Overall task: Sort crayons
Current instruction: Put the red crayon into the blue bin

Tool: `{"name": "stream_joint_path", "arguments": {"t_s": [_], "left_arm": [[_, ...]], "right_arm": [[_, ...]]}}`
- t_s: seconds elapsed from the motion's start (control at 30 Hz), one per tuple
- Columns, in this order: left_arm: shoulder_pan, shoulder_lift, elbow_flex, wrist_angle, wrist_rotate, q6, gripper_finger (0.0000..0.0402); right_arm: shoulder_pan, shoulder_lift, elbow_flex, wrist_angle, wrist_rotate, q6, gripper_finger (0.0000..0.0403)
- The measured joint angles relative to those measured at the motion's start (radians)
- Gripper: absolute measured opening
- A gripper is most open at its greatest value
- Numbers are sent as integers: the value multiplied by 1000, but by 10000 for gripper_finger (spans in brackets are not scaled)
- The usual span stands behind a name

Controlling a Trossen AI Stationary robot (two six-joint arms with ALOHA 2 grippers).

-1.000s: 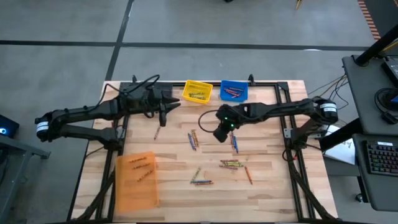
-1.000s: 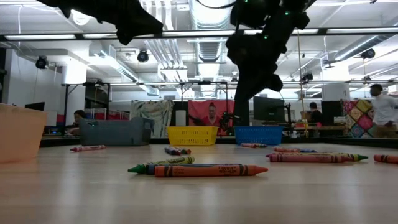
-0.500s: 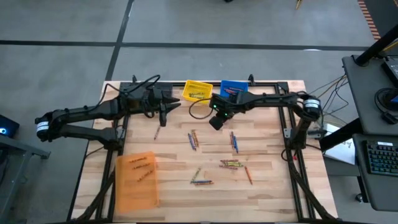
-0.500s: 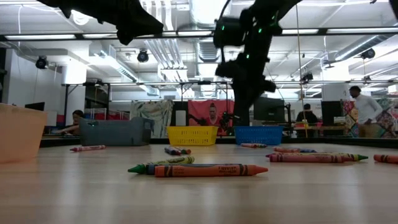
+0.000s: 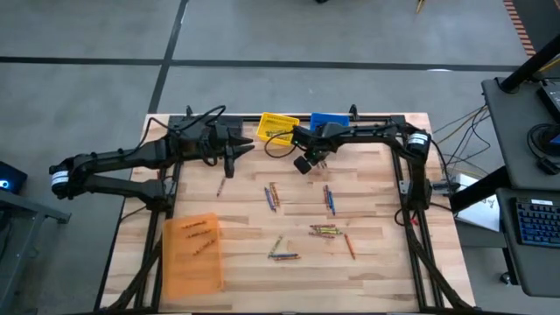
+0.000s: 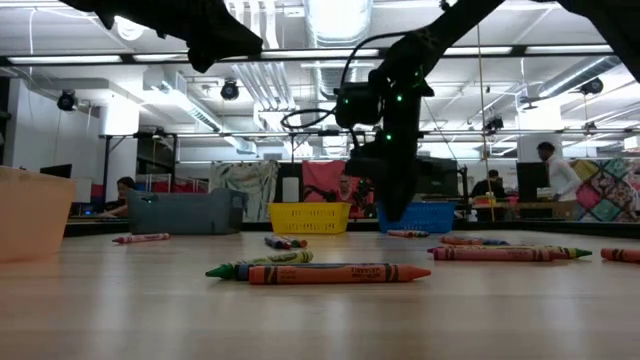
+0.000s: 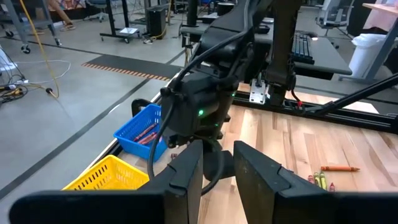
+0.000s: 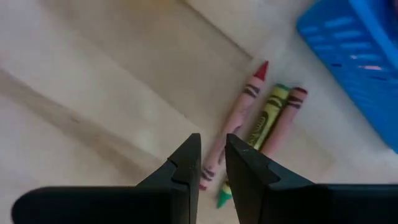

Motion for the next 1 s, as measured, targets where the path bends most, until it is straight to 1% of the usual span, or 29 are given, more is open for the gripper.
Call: {"name": "stream_joint_path", "arguments": {"t_s": [0.13,0.23,0.63,0.9,1.0], "left_arm": [[0,0,0,0,-12,0,73],[1,0,0,0,-17,0,73],[1,0,0,0,-17,1,73],[1,0,0,0,-18,0,73],[1,0,0,0,-18,1,73]], "right_arm": [[-5,-1,0,2,42,0,63],[-5,0,0,2,47,-2,63],[-4,68,-2,12,42,-2,63],[-2,85,0,22,38,-14,63],[-3,86,0,25,11,-24,62]]}}
